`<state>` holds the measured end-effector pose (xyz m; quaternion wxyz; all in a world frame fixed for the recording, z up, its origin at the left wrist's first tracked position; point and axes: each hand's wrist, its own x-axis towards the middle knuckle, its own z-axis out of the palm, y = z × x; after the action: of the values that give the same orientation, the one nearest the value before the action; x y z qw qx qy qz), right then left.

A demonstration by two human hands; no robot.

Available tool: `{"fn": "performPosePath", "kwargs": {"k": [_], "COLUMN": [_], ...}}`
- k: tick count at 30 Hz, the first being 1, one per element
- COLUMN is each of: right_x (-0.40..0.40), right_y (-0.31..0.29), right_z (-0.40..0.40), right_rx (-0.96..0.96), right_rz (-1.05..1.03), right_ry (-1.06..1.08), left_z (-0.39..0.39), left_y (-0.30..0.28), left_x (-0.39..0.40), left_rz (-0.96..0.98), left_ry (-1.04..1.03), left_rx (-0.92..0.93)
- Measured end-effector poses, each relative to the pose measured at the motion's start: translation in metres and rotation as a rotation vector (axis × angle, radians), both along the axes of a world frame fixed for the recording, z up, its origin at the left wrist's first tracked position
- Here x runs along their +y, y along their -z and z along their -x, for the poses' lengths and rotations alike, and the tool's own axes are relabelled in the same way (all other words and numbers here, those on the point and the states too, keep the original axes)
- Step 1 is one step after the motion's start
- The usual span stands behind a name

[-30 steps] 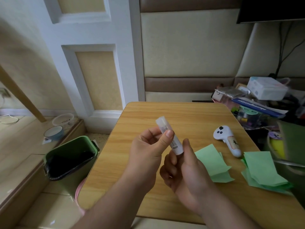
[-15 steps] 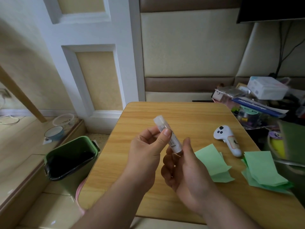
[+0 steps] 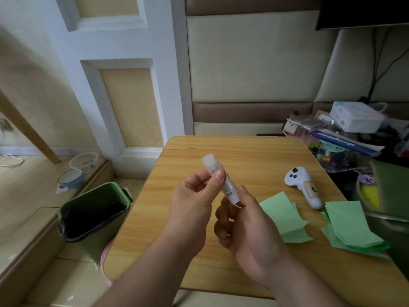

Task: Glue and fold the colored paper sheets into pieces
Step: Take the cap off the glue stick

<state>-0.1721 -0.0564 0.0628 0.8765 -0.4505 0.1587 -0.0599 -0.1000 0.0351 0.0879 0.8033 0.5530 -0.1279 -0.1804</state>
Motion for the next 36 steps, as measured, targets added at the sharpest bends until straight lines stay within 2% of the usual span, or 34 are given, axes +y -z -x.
{"fn": "performPosePath", "kwargs": {"k": [3,8,13,15,19,26,30,34,36], "right_x": [0.001,-0.004,-0.008,-0.007,-0.006,-0.01,-0.011,-0.013,-0.013], "right_y": [0.001,0.0,0.002,0.002,0.005,0.01,0.007,0.002,0.003], "right_z": [-0.001,0.002,0.006,0.007,0.009,0.008,0.009,0.009,0.008], "right_rx": [-0.025,-0.035,0.021,-0.021,-0.075,-0.058,-0.027,0.058,0.029], "right_rz": [0.055,0.015,0.203,0.23,0.419,0.493,0.422,0.272,0.23], "right_ry": [0.007,0.011,0.085,0.15,0.25,0.333,0.323,0.189,0.194], "left_z": [0.002,0.002,0.006,0.007,0.007,0.009,0.009,0.009,0.008], "left_y": [0.002,0.005,0.006,0.004,0.001,0.003,0.003,0.001,0.002], "left_x": [0.0,-0.003,-0.008,-0.011,-0.015,-0.02,-0.02,-0.022,-0.022], "left_rz": [0.016,0.014,0.002,0.004,-0.006,0.006,0.009,0.005,0.005], "left_ry": [0.02,0.031,0.025,0.01,-0.032,-0.037,-0.027,-0.033,-0.04], "left_rx": [0.0,-0.006,-0.01,0.007,0.031,0.032,0.031,0.014,0.008]}}
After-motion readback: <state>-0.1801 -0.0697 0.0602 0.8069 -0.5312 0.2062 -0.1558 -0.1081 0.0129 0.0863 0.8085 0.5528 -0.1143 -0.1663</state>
